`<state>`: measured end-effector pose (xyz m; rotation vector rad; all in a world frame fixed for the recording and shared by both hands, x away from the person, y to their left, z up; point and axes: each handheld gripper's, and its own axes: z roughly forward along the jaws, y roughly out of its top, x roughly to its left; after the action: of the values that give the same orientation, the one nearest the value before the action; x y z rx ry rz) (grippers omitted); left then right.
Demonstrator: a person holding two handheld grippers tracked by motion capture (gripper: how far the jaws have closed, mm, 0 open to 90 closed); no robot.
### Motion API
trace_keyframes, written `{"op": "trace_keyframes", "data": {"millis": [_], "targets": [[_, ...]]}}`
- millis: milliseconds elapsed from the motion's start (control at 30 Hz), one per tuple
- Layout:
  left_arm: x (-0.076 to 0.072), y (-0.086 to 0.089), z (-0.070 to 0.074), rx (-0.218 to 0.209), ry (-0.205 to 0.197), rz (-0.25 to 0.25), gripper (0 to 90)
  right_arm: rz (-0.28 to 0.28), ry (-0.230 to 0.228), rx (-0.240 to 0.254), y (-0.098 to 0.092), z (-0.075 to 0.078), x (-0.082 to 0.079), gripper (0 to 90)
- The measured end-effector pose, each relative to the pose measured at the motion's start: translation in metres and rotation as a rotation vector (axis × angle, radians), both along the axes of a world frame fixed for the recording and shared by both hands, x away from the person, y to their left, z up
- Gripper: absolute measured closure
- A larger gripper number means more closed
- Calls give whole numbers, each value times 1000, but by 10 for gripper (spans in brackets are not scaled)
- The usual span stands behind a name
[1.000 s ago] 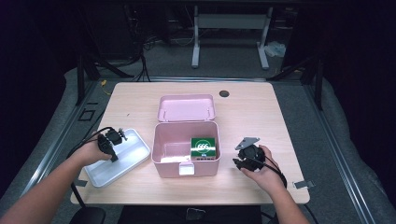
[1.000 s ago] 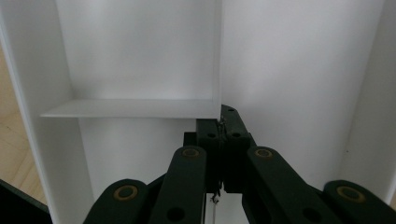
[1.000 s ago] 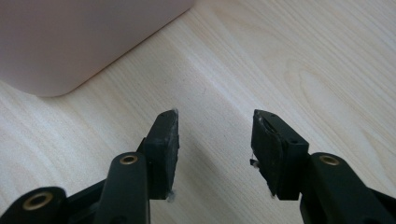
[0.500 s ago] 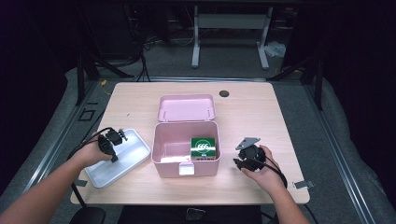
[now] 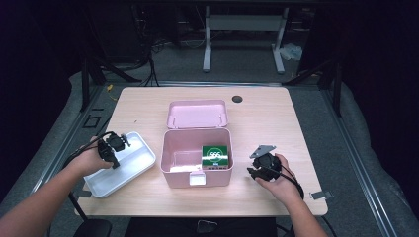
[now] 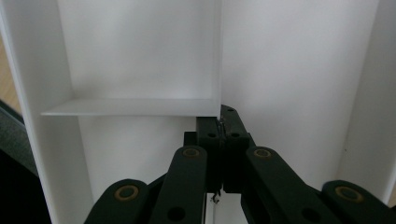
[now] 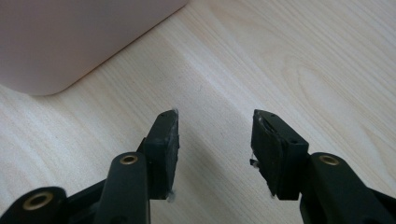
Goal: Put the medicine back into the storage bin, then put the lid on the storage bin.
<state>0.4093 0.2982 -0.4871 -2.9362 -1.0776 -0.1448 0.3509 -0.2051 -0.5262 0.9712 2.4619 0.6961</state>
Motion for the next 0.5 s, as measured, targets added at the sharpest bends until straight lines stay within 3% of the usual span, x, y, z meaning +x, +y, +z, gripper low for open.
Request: {"op": "trace_keyframes", "data": {"millis": [267,500], "targets": [[-4,1,36,-6,-48,-12,895,-13,-9,6,0,1,0,511],[-4,0,71,-14,-121,-16,895,-11,-11,9,-2,1,0,510]]}}
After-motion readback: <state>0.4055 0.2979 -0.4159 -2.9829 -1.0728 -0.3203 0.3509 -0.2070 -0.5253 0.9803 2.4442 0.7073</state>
